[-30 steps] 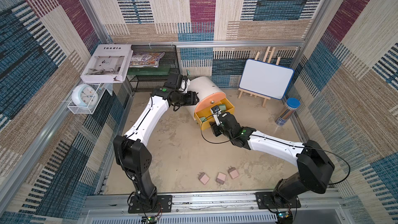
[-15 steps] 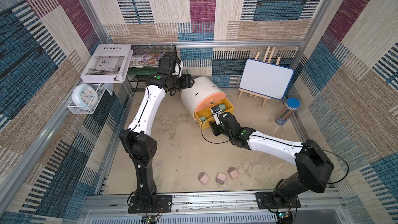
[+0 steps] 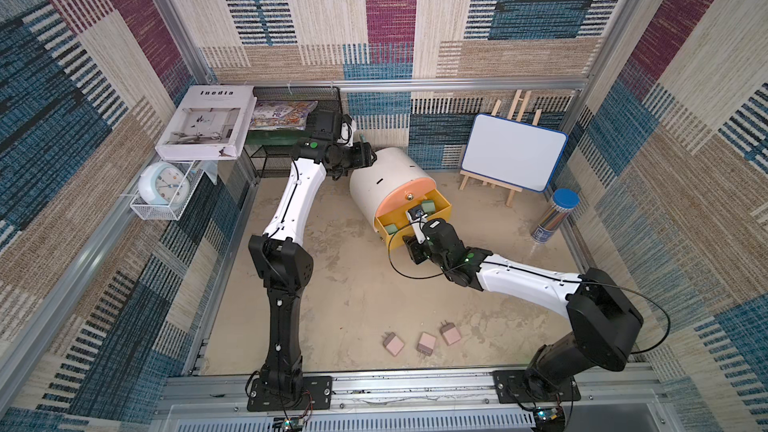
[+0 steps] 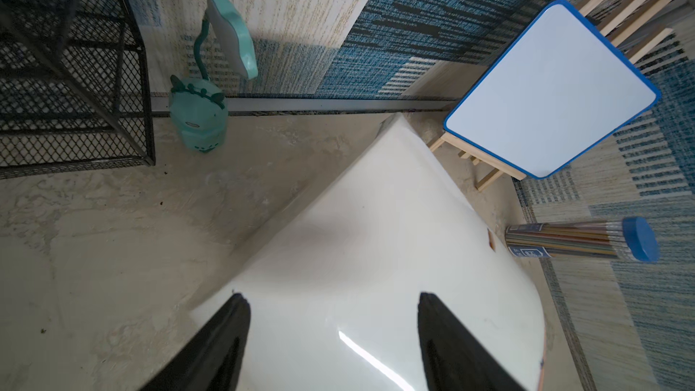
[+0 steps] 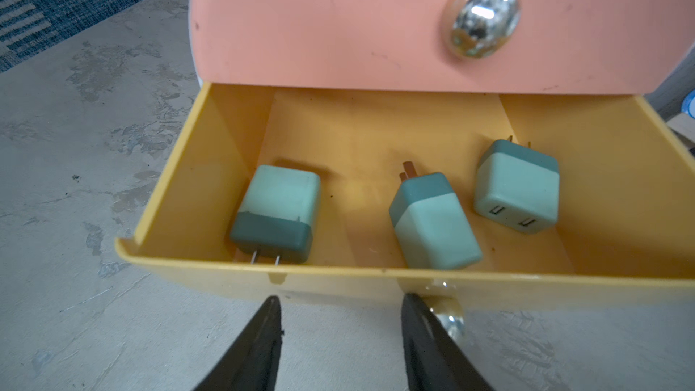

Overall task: Place the plugs into the drawer by color
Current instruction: Close the drawer in the storage box.

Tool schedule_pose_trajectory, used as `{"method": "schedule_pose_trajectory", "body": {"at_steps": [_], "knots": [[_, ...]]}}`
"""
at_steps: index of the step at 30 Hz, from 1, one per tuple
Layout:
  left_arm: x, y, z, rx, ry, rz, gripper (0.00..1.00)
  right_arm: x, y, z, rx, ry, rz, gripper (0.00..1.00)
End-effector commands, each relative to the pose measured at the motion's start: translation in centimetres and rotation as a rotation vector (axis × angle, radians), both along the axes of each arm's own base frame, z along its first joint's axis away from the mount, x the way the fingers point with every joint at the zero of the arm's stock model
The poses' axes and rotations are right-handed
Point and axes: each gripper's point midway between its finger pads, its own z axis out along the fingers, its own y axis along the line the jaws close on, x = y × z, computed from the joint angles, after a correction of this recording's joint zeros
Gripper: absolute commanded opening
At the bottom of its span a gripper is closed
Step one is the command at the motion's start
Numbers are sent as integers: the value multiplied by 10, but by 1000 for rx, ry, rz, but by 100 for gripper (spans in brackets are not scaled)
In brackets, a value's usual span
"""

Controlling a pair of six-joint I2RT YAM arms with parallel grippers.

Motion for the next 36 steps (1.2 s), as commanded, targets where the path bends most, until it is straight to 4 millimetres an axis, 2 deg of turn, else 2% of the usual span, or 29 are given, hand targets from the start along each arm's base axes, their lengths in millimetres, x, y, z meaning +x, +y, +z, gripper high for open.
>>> {"method": "schedule_pose_trajectory", "body": {"at_steps": [1,7,13,18,23,32,36], "knots": [[-2,-5,-5,-31,24,-25,74,4,5,7,27,-22,3,55],[-8,-10,-15,-56,70,-40,73,11,8,9,35,-31,0,55],[-12,-10,-19,-56,88,-43,72,27,14,14,73,-57,-8,54],[-15,-9,-21,-51,95,-44,72,39,19,27,125,-98,-16,54],[-17,-9,-23,-52,102,-44,71,49,27,32,179,-116,-14,53],[-21,-9,-26,-54,111,-44,71,67,42,19,224,-121,-13,53],[-24,-8,-28,-53,113,-43,71,72,41,18,247,-124,-17,52]]}}
